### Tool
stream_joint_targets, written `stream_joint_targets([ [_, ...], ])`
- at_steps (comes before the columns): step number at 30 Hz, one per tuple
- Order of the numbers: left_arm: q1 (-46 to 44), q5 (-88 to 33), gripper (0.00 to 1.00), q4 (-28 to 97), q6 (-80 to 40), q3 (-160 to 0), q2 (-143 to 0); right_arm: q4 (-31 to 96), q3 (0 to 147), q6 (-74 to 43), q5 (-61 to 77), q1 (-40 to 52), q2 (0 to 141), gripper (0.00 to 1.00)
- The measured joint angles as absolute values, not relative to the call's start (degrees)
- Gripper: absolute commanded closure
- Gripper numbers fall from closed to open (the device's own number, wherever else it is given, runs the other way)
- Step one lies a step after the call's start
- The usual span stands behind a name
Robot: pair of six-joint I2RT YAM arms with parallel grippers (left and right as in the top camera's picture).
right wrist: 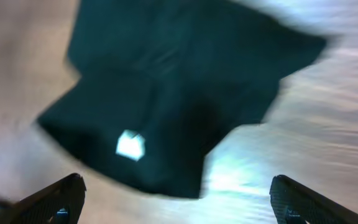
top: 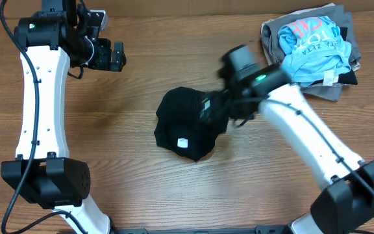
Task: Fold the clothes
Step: 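Press and adjust the folded bundle with the right gripper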
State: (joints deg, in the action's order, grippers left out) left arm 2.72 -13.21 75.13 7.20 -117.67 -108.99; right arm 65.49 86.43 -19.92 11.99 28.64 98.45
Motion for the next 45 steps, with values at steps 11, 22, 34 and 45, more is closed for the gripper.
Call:
stream_joint_targets([
  [11,2.72,-11.94,0.00,75.11,7.18,-117.67,-108.99,54.39,70.76,-23.46,8.05,41.58,98.78,0.02],
  [22,2.72,-11.73,0.00,75.11,7.18,-117.67,-108.99,41.87,57.71,-23.92,4.01,32.05,99.02,0.02],
  [34,2.72,-11.73,0.00,75.07,7.18,-117.64,-108.99,33.45,57.08,-23.88,-1.96,23.62,101.69,0.02],
  [45,2.72,-11.73,0.00,74.87,7.18,-117.64,-108.99,41.54,63.75,-23.77,0.73,8.10,103.24,0.02],
])
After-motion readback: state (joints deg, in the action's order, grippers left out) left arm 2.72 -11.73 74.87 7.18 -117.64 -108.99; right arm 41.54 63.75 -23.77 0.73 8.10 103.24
